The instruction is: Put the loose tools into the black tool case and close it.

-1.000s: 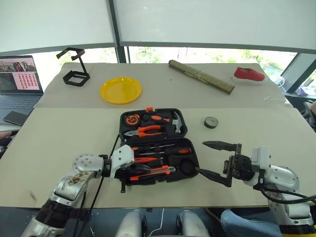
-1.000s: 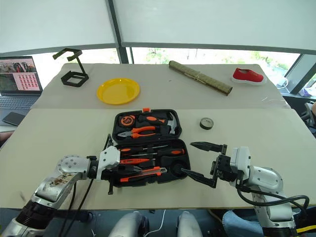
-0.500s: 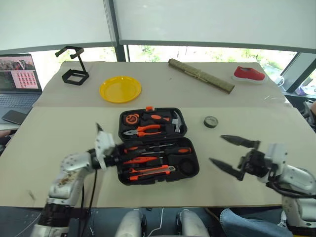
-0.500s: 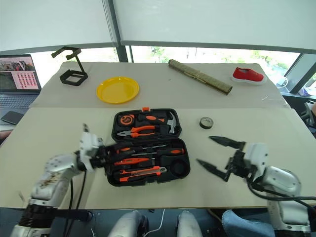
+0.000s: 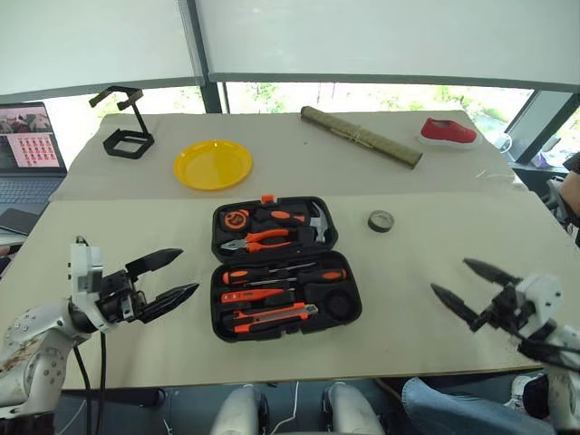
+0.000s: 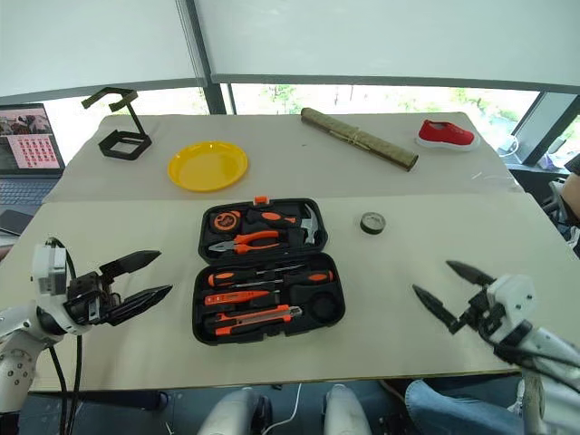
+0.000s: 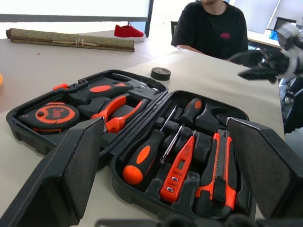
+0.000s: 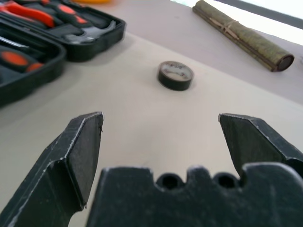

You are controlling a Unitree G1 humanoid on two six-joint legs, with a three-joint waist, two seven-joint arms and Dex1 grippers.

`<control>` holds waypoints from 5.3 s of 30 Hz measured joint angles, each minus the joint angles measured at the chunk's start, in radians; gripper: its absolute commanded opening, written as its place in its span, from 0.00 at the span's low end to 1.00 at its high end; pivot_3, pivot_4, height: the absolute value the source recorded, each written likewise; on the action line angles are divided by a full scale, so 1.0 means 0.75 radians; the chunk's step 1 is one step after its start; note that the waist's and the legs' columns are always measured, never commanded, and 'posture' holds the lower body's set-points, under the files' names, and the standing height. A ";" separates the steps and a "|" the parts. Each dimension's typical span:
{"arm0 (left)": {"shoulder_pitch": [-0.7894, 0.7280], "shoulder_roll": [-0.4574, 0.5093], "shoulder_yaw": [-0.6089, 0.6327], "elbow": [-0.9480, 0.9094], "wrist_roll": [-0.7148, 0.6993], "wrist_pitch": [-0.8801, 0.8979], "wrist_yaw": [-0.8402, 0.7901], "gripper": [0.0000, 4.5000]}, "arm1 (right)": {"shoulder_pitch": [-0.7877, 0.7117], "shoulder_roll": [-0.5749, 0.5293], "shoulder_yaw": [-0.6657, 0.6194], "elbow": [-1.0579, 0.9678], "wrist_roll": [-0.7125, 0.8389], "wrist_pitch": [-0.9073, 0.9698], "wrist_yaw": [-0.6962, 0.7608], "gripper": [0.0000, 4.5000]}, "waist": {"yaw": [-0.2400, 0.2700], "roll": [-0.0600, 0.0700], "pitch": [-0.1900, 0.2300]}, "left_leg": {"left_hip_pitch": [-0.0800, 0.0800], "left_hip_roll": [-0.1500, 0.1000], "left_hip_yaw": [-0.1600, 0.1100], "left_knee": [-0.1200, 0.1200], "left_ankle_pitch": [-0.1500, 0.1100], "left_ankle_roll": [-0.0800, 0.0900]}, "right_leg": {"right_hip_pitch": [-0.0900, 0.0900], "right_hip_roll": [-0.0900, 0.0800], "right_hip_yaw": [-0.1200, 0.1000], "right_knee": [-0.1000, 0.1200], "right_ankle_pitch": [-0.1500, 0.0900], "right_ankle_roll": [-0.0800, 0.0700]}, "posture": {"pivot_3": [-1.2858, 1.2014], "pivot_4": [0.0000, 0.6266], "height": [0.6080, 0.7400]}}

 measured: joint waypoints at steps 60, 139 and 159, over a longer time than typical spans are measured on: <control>0.187 0.078 -0.136 -0.057 0.231 -0.362 -0.298 1.00 | -0.669 -0.239 1.081 -0.520 -0.155 0.947 0.605 0.01 | 0.011 -0.001 0.003 | -0.022 -0.004 -0.006 -0.005 0.001 -0.002 | -0.021 -0.007 -0.012 0.000 0.005 0.008 | 0.52 0.24 1.00; -0.777 0.049 -0.309 0.170 0.127 1.353 0.861 1.00 | -1.046 0.146 0.814 0.040 -0.058 1.673 -0.101 1.00 | 0.010 -0.009 0.005 | -0.032 -0.005 -0.008 0.004 0.003 -0.005 | -0.024 0.003 -0.008 0.006 0.009 0.011 | 0.52 0.24 1.00; -0.814 -0.128 -0.288 0.191 0.188 1.294 0.976 0.12 | -1.152 0.250 0.815 0.231 -0.067 1.750 -0.196 0.00 | 0.015 -0.011 0.004 | -0.022 -0.005 -0.009 0.005 0.003 -0.004 | -0.017 0.001 -0.007 0.006 0.010 0.010 | 0.52 0.24 1.00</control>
